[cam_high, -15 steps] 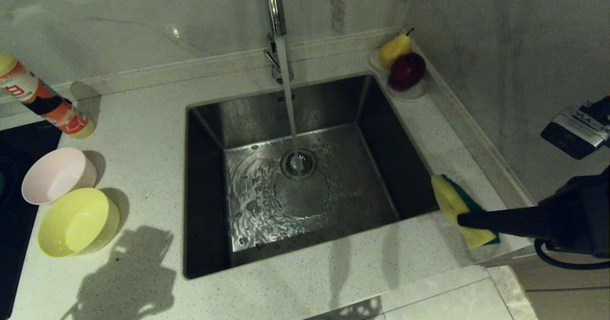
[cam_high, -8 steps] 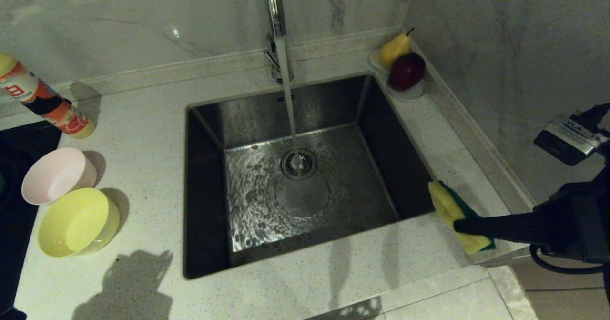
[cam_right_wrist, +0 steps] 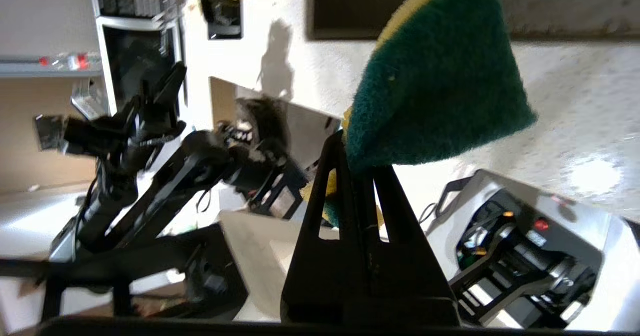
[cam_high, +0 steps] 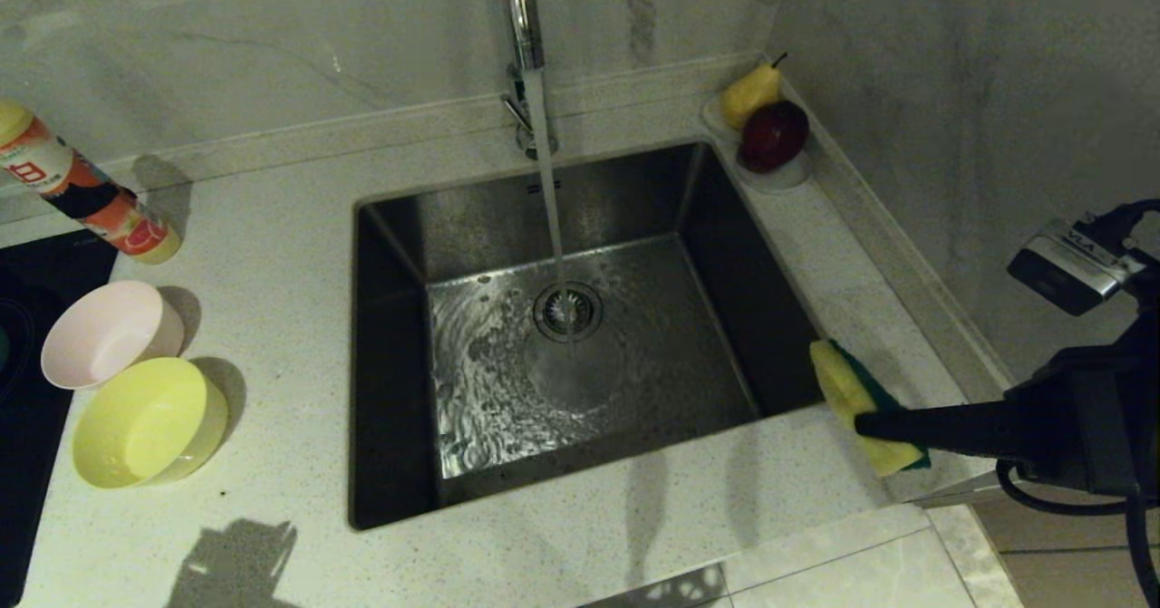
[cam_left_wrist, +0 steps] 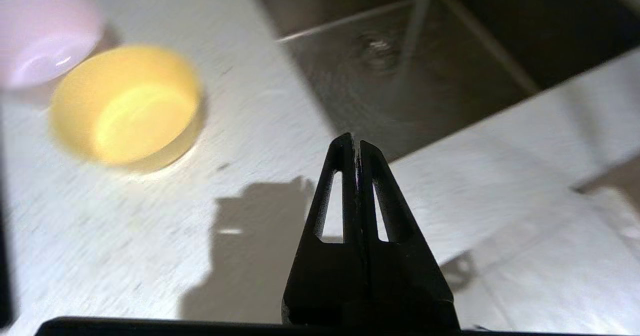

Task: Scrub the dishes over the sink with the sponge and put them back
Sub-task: Put down the sponge

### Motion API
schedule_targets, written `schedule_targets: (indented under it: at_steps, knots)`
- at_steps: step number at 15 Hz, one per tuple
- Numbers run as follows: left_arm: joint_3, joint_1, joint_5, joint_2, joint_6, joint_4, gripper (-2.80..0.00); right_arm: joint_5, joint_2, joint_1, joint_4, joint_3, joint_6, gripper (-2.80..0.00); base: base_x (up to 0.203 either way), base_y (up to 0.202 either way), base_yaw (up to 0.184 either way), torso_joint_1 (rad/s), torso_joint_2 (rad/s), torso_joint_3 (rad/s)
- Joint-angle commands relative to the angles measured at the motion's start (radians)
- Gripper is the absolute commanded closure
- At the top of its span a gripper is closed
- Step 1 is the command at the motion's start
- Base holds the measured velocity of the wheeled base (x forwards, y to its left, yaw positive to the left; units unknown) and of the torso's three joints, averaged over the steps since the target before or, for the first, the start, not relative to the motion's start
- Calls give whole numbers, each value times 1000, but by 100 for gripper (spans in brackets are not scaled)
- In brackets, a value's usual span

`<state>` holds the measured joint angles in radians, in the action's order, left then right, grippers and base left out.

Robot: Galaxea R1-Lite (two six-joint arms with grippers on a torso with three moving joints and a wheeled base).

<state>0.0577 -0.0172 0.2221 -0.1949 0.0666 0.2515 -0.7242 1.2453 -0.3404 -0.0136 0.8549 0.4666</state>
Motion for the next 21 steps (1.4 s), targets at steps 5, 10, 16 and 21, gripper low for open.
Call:
schedule_targets:
  at_steps: [5, 10, 16, 21]
  knots:
    - [-92, 0, -136, 197, 6, -85, 0, 41, 49, -11, 2, 25, 3, 0, 0, 0, 0, 0, 0, 0]
    - [-98, 0, -236, 197, 6, -129, 0, 105, 34, -11, 1, 28, -15, 0, 0, 0, 0, 0, 0, 0]
    - [-98, 0, -228, 196, 13, -135, 0, 250, 11, -15, -40, 23, -128, 0, 0, 0, 0, 0, 0, 0]
    - [-98, 0, -231, 198, 36, -141, 0, 488, 3, -130, -122, 17, -204, 0, 0, 0, 0, 0, 0, 0]
